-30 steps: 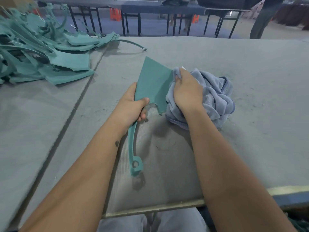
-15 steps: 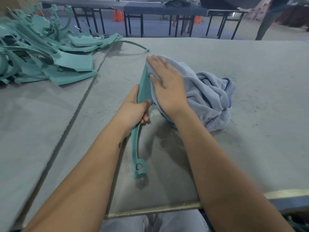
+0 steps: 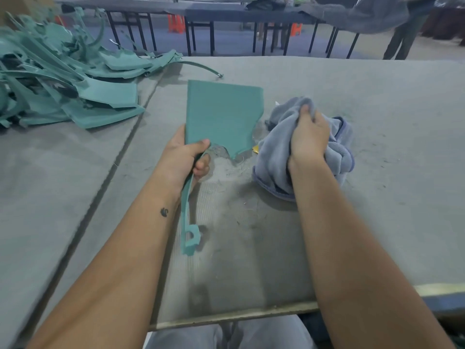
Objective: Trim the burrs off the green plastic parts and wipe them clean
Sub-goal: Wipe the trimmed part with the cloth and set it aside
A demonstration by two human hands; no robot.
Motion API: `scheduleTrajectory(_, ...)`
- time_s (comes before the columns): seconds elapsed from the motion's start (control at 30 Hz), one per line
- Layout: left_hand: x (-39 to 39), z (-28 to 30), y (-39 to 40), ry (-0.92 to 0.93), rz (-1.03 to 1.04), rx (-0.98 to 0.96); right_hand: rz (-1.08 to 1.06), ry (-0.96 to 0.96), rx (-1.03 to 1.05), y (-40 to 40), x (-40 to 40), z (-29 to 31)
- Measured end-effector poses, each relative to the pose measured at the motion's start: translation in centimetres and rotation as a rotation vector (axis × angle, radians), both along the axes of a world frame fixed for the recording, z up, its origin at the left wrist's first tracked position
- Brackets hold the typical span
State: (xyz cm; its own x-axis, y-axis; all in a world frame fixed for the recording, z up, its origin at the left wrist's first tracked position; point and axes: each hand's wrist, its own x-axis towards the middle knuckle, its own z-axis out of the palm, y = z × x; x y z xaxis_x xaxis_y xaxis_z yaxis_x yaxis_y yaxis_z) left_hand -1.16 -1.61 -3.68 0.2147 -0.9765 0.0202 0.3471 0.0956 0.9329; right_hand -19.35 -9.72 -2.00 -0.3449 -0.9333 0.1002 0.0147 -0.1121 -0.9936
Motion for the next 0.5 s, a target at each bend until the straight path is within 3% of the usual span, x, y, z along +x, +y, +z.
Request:
scheduleTrajectory(0.1, -0.1, 0.1, 0.2, 0.056, -0.020, -0.002, 0.102, -0.248, -0.068, -0.1, -0.7, 0.2)
scheduleTrajectory(0.17, -0.5, 0.3, 0.2, 0.066, -0.051, -0.008, 0.235, -0.285, -0.093, 0.0, -0.3, 0.3)
scheduleTrajectory(0.23, -0.8, 0.3, 0.2, 0.072, -0.086, -0.018, 0.398, -0.231, -0.133, 0.4, 0.6, 0.1)
scheduleTrajectory(0.33, -0.6, 0.2, 0.3, 0.043, -0.103, -0.028, 0.544, 0.129, -0.299, 1.3, 1.6, -0.4)
scheduleTrajectory(0.4, -0.3, 0.2, 0.3, 0.017, -0.099, -0.024, 0.476, 0.240, -0.277, 1.0, 1.7, -0.8)
scheduleTrajectory(0.5, -0.3, 0.2, 0.3, 0.012, -0.126, -0.002, 0.283, 0.212, -0.160, 1.4, 1.6, -0.5)
